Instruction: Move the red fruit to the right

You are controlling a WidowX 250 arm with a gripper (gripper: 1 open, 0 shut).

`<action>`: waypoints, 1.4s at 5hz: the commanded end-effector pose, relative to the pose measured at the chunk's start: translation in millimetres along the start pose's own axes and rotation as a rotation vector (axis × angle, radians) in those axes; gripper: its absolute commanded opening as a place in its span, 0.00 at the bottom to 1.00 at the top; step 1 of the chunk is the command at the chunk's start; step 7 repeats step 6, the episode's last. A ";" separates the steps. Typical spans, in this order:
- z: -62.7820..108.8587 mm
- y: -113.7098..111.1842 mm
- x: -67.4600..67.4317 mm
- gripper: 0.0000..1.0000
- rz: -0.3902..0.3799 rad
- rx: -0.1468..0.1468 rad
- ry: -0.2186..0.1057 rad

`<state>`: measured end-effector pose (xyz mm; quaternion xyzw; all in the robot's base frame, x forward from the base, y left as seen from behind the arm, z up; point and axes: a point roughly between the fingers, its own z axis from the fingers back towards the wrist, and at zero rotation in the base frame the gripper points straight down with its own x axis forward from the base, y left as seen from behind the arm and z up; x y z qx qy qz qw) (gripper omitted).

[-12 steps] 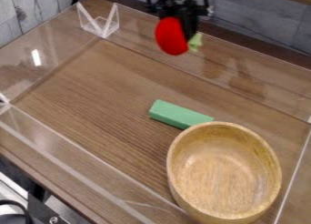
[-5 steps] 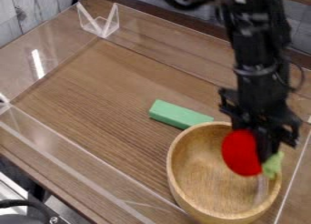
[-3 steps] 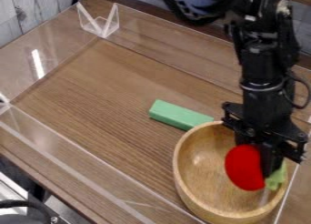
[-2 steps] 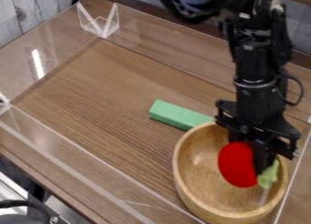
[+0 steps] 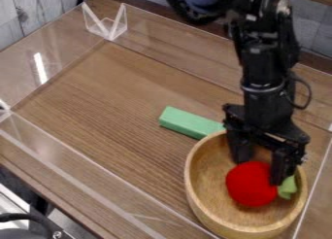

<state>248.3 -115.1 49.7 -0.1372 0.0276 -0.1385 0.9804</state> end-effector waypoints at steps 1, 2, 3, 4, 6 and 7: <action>3.4 3.9 8.2 1.00 -0.025 0.025 -0.028; 0.0 5.2 9.6 1.00 -0.056 0.047 -0.022; -2.5 5.7 11.9 1.00 -0.095 0.062 -0.019; 5.6 -5.6 13.7 1.00 -0.127 0.074 -0.017; 21.2 -10.6 17.4 1.00 -0.144 0.103 -0.037; 21.2 -10.6 17.4 1.00 -0.144 0.103 -0.037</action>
